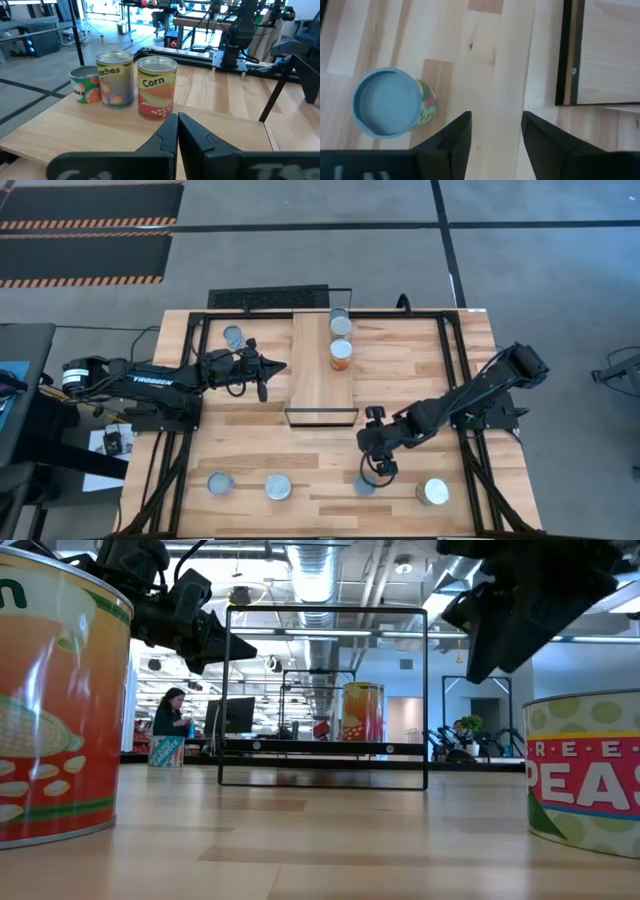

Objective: Pick and place cans onto a shelf
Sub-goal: Put the small green can on the shelf

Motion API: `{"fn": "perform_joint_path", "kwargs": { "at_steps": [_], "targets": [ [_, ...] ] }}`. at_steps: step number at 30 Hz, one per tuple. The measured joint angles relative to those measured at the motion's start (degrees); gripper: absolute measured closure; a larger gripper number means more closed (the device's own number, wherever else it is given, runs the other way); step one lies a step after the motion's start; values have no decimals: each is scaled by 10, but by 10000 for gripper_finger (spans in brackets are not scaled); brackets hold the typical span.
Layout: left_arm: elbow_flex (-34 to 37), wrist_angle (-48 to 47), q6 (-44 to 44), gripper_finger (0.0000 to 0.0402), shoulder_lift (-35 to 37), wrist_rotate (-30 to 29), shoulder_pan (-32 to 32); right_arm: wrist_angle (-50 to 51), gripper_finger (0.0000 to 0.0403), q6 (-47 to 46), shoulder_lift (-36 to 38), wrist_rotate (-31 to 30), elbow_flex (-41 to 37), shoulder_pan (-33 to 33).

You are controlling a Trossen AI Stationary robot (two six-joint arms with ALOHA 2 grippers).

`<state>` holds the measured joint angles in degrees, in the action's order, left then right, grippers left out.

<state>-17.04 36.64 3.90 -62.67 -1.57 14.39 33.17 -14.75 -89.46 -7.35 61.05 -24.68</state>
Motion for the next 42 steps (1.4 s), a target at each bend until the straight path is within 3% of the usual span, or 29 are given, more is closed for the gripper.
{"fn": "perform_joint_path", "kwargs": {
  "at_steps": [5,10,14,19,21,33,42],
  "targets": [
    [0,0,0,401,0,-1,-10,13,207,26,-20,2,18,-11],
    [0,0,0,401,0,-2,-25,16,234,28,-37,2,35,-16],
    [0,1,-7,401,0,-2,-35,35,285,28,-49,31,49,-15],
    [0,4,-9,401,0,-3,-38,58,380,31,-61,49,58,-20],
    [0,5,-9,401,0,-6,-38,59,392,41,-64,46,64,-22],
    [0,5,-11,401,0,-8,-38,54,314,57,-65,-3,64,-35],
    [0,5,-11,401,0,-8,-38,54,208,62,-65,-2,64,-96]
  ]
}}
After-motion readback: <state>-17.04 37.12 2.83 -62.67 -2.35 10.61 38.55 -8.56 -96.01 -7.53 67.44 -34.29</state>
